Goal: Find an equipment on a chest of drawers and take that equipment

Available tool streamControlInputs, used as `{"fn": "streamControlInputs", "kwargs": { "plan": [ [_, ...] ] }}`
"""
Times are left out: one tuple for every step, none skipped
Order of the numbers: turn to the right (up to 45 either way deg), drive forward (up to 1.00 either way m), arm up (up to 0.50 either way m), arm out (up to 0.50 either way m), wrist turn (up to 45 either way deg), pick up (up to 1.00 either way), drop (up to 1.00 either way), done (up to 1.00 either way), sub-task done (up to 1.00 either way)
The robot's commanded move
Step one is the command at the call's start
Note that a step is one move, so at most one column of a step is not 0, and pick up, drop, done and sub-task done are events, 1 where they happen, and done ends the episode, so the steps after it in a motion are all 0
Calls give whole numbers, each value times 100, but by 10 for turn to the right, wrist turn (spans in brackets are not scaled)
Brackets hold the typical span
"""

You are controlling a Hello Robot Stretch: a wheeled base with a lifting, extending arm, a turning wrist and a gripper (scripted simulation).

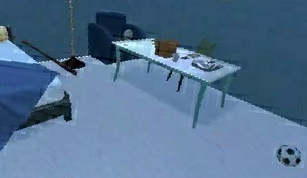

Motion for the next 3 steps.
{"fn": "streamControlInputs", "kwargs": {
  "plan": [
    [450,0,0,0,0,0,0,0,0],
    [450,0,0,0,0,0,0,0,0],
    [0,50,0,0,0,0,0,0,0]
  ]
}}
